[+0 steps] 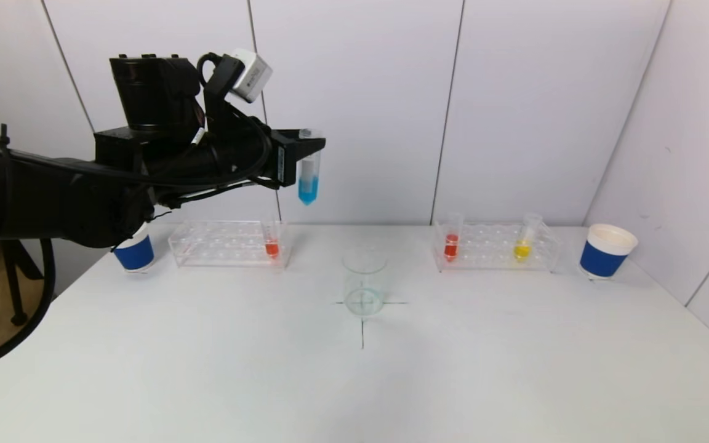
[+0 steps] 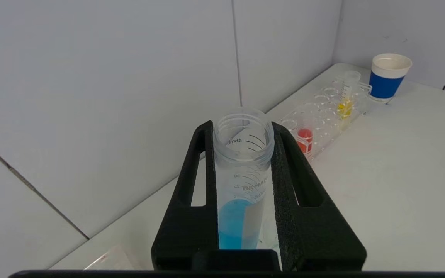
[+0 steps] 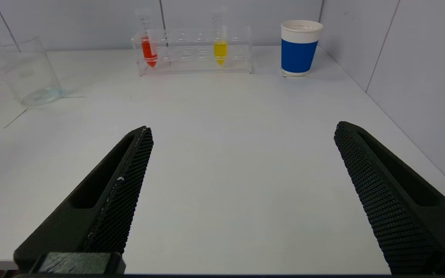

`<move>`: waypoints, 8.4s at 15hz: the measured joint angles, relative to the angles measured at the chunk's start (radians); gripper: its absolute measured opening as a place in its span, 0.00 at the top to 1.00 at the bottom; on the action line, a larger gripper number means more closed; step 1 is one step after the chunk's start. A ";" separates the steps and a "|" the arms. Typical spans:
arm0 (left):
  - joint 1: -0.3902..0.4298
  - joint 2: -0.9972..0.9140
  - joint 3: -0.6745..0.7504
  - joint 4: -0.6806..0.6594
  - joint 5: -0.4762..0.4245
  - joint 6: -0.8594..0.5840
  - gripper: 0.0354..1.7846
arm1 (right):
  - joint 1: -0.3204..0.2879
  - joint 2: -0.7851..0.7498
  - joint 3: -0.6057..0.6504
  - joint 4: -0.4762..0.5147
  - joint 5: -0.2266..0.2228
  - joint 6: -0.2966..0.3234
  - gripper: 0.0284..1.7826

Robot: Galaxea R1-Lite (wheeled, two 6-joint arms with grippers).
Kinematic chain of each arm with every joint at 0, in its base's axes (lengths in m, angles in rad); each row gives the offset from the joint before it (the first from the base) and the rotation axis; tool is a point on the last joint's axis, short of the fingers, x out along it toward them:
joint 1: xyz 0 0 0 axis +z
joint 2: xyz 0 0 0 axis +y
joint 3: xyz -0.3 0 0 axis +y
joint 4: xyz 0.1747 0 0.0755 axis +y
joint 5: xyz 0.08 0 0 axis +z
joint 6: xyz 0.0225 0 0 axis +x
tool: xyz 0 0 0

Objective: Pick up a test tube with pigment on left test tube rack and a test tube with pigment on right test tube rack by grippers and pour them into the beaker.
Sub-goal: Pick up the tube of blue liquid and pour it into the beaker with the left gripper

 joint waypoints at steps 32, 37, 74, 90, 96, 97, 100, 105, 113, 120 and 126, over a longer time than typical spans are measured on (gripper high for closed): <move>0.028 0.264 -0.087 0.259 -0.390 0.856 0.78 | 0.000 0.000 0.000 0.000 0.000 0.000 0.04; 0.027 0.252 -0.090 0.249 -0.367 0.963 0.78 | 0.000 0.000 0.000 0.000 0.000 0.000 0.04; 0.000 0.317 0.137 -0.437 -0.371 1.163 0.78 | 0.000 0.000 0.000 0.000 0.000 0.000 0.04; -0.008 0.374 0.125 -0.448 -0.360 1.343 0.78 | 0.000 0.000 0.000 0.000 0.000 0.000 0.04; -0.006 0.377 0.105 -0.446 -0.360 1.405 0.78 | 0.000 0.000 0.000 0.000 0.000 0.000 0.04; -0.006 0.377 0.103 -0.444 -0.360 1.412 0.78 | 0.000 0.000 0.000 0.000 0.000 0.000 0.04; -0.006 0.377 0.100 -0.440 -0.360 1.431 0.78 | 0.000 0.000 0.000 0.000 0.000 0.000 0.04; -0.001 0.383 0.095 -0.437 -0.359 1.469 0.78 | 0.000 0.000 0.000 0.000 0.000 0.000 0.04; 0.004 0.404 0.077 -0.437 -0.347 1.514 0.78 | 0.000 0.000 0.000 0.000 0.000 0.000 0.04; 0.003 0.422 0.030 -0.436 -0.346 1.571 0.78 | 0.000 0.000 0.000 0.000 0.000 0.000 0.04; 0.003 0.430 0.002 -0.426 -0.348 1.620 0.78 | 0.000 0.000 0.000 0.000 0.000 0.000 0.04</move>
